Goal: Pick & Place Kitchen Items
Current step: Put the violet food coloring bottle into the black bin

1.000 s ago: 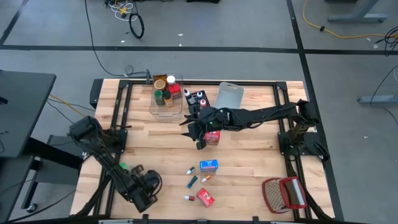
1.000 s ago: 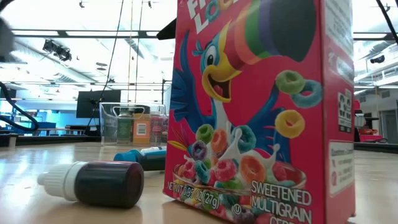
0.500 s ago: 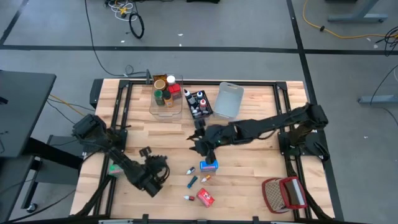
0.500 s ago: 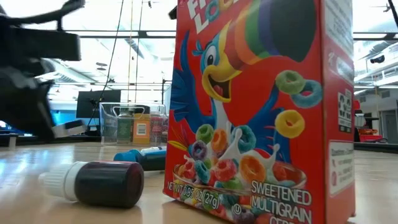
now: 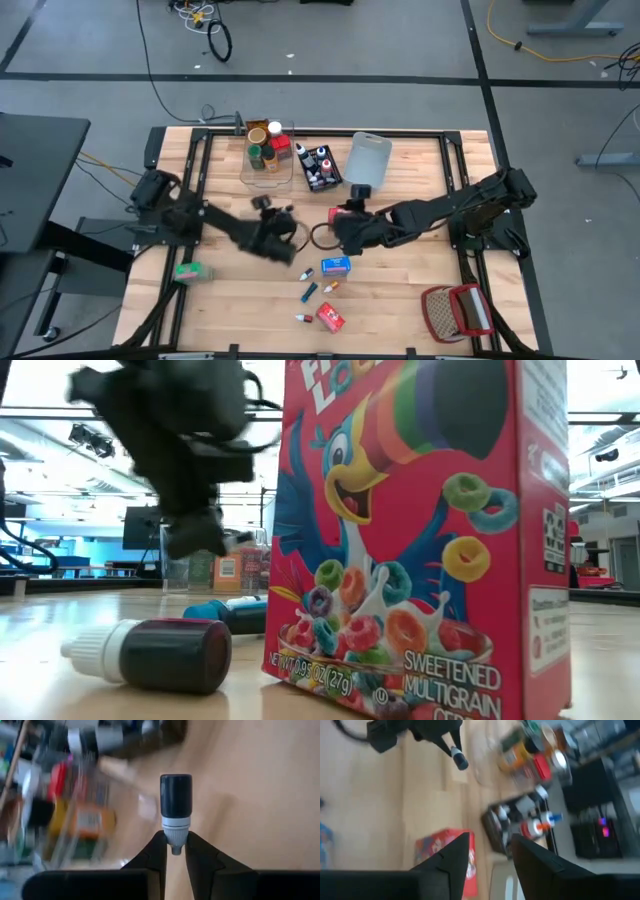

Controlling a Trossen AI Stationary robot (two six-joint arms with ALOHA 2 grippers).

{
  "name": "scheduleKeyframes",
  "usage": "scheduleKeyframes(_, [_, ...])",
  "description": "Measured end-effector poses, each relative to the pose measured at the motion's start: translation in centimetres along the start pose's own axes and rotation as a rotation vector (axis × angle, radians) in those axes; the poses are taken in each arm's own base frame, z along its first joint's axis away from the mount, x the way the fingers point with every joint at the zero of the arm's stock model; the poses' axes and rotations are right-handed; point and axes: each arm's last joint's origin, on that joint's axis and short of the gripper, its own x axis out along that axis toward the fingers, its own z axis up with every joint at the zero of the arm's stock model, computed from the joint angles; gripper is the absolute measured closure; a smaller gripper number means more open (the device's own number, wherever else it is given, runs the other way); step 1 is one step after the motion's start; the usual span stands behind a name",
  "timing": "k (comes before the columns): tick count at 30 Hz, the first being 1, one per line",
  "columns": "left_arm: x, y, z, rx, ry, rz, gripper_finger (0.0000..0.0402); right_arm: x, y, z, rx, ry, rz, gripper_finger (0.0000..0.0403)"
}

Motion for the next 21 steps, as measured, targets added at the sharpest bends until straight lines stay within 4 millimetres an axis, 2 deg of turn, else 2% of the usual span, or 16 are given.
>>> scheduleKeyframes(6, [4.2, 2.2, 4.3, 0.076, -0.117, -0.056, 0.033, -0.2, 0.1, -0.9, 0.076, 0.07, -0.056, 0.0266])
scheduleKeyframes(10, [6.2, 3.9, 6.4, 0.083, -0.213, -0.112, 0.0336, -0.1, 0.9, -1.7, 0.109, 0.086, -0.051, 0.0277])
scheduleKeyframes(15, [8.2, 5.8, 6.8, 0.096, -0.221, -0.16, 0.0343, -0.1, 1.8, -2.4, 0.13, 0.095, -0.039, 0.0289])
scheduleKeyframes(21, [10.3, 7.5, 7.0, 0.049, -0.232, -0.247, 0.0326, -0.6, 2.5, -2.2, 0.189, 0.068, -0.018, 0.0299])
